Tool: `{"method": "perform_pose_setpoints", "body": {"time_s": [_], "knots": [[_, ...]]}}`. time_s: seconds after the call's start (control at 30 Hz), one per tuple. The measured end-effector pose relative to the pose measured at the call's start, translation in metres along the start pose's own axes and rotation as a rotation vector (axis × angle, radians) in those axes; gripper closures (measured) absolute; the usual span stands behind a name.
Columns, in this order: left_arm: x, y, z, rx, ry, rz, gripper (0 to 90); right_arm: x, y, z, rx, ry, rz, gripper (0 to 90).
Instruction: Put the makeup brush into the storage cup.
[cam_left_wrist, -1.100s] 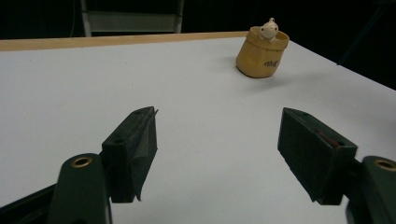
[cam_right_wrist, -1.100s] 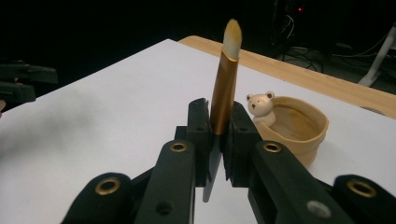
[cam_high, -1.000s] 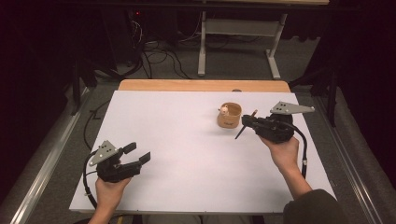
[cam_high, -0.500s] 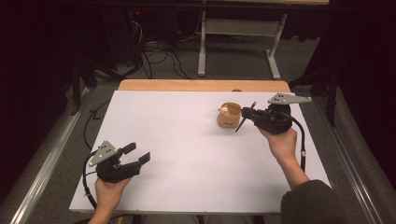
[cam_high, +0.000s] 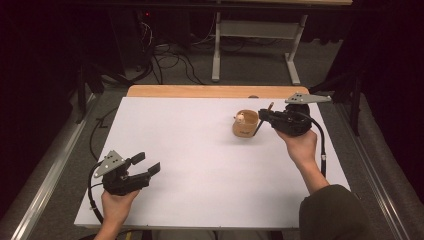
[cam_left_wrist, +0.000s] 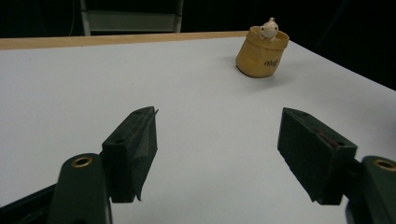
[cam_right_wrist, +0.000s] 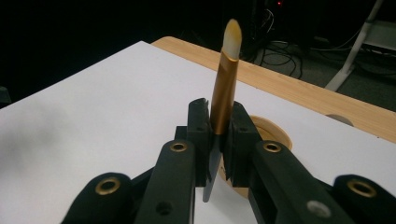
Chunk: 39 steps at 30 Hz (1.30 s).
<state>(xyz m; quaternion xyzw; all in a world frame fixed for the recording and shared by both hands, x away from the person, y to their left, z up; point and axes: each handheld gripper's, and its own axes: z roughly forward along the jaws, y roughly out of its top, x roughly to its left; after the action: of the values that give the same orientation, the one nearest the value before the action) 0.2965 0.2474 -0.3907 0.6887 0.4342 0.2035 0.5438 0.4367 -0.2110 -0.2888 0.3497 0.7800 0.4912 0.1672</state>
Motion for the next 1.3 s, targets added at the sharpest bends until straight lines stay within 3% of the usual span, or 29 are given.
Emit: {"method": "perform_pose_setpoints", "body": {"time_s": [0.53, 0.73, 1.3], "knots": [[0.0, 0.0, 0.0, 0.008, 0.001, 0.01, 28.8, -0.012, 0.015, 0.005, 0.012, -0.052, 0.005, 84.8], [0.002, 0.0, -0.002, -0.001, 0.005, -0.004, 28.8, -0.014, 0.021, 0.01, 0.018, -0.068, 0.005, 84.8], [0.0, 0.0, -0.001, 0.008, -0.005, 0.01, 28.8, -0.019, 0.034, 0.027, 0.037, -0.114, 0.002, 84.8]]}}
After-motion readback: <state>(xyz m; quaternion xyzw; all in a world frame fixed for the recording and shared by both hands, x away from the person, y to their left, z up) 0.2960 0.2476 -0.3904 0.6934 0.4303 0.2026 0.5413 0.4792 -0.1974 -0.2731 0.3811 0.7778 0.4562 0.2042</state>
